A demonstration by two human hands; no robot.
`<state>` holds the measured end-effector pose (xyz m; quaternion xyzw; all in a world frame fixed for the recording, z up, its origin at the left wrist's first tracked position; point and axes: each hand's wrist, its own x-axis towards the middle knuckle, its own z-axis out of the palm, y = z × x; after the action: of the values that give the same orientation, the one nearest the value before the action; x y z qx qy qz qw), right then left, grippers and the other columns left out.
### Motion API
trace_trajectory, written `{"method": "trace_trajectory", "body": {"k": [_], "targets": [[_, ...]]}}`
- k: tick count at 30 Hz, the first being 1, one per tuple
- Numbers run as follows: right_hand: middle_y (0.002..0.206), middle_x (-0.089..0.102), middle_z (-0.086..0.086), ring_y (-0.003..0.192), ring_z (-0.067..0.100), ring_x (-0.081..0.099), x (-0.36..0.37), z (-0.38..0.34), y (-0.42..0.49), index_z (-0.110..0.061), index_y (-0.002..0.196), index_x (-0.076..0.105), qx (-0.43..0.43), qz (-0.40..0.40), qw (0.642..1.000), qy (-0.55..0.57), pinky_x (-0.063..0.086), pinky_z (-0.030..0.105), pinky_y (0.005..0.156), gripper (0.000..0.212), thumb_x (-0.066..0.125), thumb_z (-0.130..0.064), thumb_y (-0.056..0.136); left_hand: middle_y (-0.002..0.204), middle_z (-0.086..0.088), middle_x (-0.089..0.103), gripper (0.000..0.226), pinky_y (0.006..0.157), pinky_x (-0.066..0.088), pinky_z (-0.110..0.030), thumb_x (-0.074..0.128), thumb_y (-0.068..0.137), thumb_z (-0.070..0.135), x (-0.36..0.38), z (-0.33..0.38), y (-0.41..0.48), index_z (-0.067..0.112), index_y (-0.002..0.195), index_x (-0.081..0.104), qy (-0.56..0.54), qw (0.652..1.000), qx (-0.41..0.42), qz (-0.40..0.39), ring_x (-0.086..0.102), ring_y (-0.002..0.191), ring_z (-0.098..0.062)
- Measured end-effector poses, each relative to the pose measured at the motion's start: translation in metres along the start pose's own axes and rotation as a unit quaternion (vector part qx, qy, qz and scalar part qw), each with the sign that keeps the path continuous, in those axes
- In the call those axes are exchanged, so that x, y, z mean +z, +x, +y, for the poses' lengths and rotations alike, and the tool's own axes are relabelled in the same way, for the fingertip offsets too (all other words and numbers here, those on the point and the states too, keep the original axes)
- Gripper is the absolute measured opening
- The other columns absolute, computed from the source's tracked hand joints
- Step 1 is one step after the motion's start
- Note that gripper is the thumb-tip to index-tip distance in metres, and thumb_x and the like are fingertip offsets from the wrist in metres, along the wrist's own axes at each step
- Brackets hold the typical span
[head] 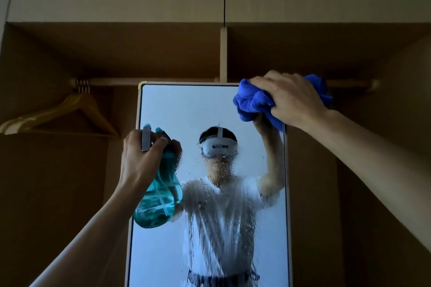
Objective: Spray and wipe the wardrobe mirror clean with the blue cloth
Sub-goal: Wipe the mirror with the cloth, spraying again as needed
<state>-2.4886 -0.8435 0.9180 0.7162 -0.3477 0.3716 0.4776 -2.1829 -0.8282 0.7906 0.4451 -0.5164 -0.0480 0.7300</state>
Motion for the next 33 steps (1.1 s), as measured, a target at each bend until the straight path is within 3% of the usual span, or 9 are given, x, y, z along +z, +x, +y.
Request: {"method": "trace_trajectory", "body": {"k": [5,14,17,20,24,27,30,33], "targets": [[0.113,0.065,-0.001,0.093,0.033,0.065,0.005,-0.010,-0.032,-0.026,0.129,0.055,-0.039,-0.022,0.999,0.024,0.053,0.048,0.071,0.065,0.065,0.000,0.069,0.113,-0.008,0.060,0.036,0.089,0.054,-0.054,0.064,0.075,0.048,-0.002,0.001,0.000,0.029,0.105,0.055,-0.014,1.000,-0.007,0.005,0.060,0.102,-0.029],[0.109,0.062,-0.005,0.090,0.021,0.064,0.013,-0.025,-0.077,-0.026,0.136,0.052,-0.025,-0.084,0.994,0.071,0.053,0.041,0.072,0.065,0.071,-0.011,0.076,0.111,-0.008,0.059,0.039,0.092,0.053,-0.057,0.063,0.075,0.049,-0.007,0.006,-0.007,0.027,0.105,0.055,0.005,1.000,-0.012,0.000,0.058,0.102,-0.031],[0.110,0.060,-0.004,0.087,0.026,0.065,0.006,-0.025,-0.068,-0.028,0.136,0.046,0.029,-0.075,0.994,0.069,0.052,0.040,0.069,0.061,0.068,-0.019,0.079,0.112,-0.009,0.058,0.042,0.090,0.054,-0.056,0.062,0.075,0.048,-0.009,0.010,-0.009,0.024,0.108,0.054,0.007,1.000,-0.013,-0.007,0.058,0.101,-0.031],[0.111,0.062,0.000,0.085,0.032,0.066,-0.003,-0.021,-0.053,-0.025,0.125,0.045,0.135,-0.035,0.989,0.057,0.052,0.041,0.070,0.047,0.066,-0.026,0.083,0.113,-0.008,0.058,0.038,0.090,0.053,-0.056,0.063,0.077,0.047,-0.011,0.012,-0.009,0.027,0.108,0.053,0.009,1.000,-0.014,-0.014,0.057,0.102,-0.031],[0.100,0.061,0.002,0.082,0.032,0.066,-0.003,-0.017,-0.038,-0.018,0.115,0.048,0.235,0.023,0.971,0.041,0.048,0.036,0.066,0.035,0.065,-0.027,0.086,0.120,-0.007,0.053,0.043,0.095,0.051,-0.057,0.061,0.075,0.050,-0.013,0.016,-0.008,0.028,0.111,0.049,0.013,0.999,-0.015,-0.027,0.055,0.107,-0.031],[0.092,0.058,0.002,0.078,0.032,0.065,-0.001,-0.020,-0.030,-0.015,0.110,0.049,0.274,0.059,0.959,0.044,0.050,0.037,0.064,0.030,0.063,-0.026,0.086,0.126,-0.009,0.054,0.041,0.095,0.051,-0.054,0.065,0.081,0.046,-0.016,0.020,-0.004,0.029,0.113,0.046,0.008,0.999,-0.008,-0.039,0.055,0.109,-0.030],[0.099,0.060,0.009,0.077,0.034,0.065,0.005,-0.030,-0.027,-0.012,0.114,0.048,0.294,0.070,0.953,0.023,0.054,0.041,0.063,0.035,0.063,-0.027,0.087,0.121,-0.009,0.057,0.042,0.093,0.051,-0.053,0.066,0.080,0.046,-0.019,0.022,0.004,0.027,0.113,0.050,0.000,0.999,-0.006,-0.047,0.057,0.106,-0.030],[0.104,0.060,0.011,0.078,0.035,0.065,0.012,-0.035,-0.027,-0.010,0.118,0.047,0.301,0.070,0.951,0.004,0.048,0.036,0.060,0.038,0.063,-0.027,0.088,0.119,-0.009,0.059,0.031,0.090,0.051,-0.051,0.069,0.092,0.033,-0.021,0.016,0.010,0.024,0.117,0.052,-0.001,0.999,0.000,-0.047,0.058,0.105,-0.030]]}}
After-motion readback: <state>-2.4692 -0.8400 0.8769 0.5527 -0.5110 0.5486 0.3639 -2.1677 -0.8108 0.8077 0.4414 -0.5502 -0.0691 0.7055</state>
